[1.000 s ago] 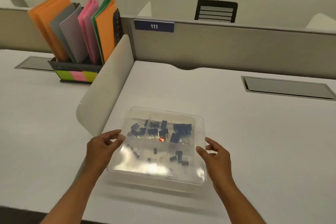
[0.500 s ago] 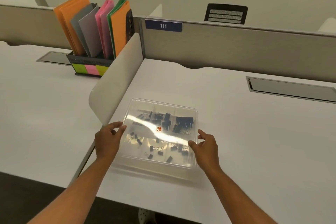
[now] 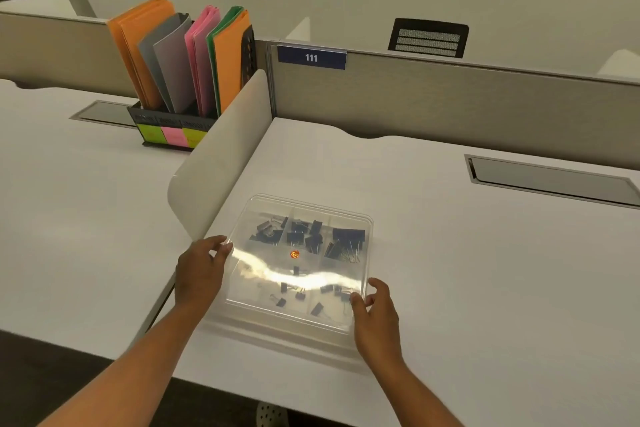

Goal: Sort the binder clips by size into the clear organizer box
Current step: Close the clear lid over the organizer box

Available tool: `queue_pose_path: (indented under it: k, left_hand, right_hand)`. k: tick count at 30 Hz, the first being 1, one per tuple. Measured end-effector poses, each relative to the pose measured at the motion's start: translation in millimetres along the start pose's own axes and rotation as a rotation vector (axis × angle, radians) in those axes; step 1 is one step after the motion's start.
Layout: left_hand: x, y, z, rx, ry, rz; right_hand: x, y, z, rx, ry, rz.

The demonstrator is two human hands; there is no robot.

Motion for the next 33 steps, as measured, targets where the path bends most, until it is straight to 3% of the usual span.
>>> queue_pose_path:
  k: [10,17,23,30,33]
  left_hand:
    - [15,-12,1,-0.019,0.063,0.158]
    - [20,1,2,-0.080,0.095,0.051]
    - [28,15,8,-0.144,0.194,-0.041]
    - [32,31,19,-0.372,0.336,-0.265]
    - [32,25,38,-0.415,0.377,-0.264]
  right_hand:
    - [4,7,8,0.011,-0.079,-0.172]
    - [13,3,5,0.005,-0.087,-0.206]
    - [22,-5,11,0.014,0.012,-0.088]
    - [19,-4,18,0.010,0.191,0.018]
    - [15,-14,34,0.120,0.229,0.132]
Point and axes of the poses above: each hand's wrist, its own z-axis towards the middle knuckle, its own x-axis out of the palm, y = z × x, the point moved 7 cm from there along z, towards the middle knuckle, and after that the axes turned 15 degrees about -z, right-handed, at the moved point
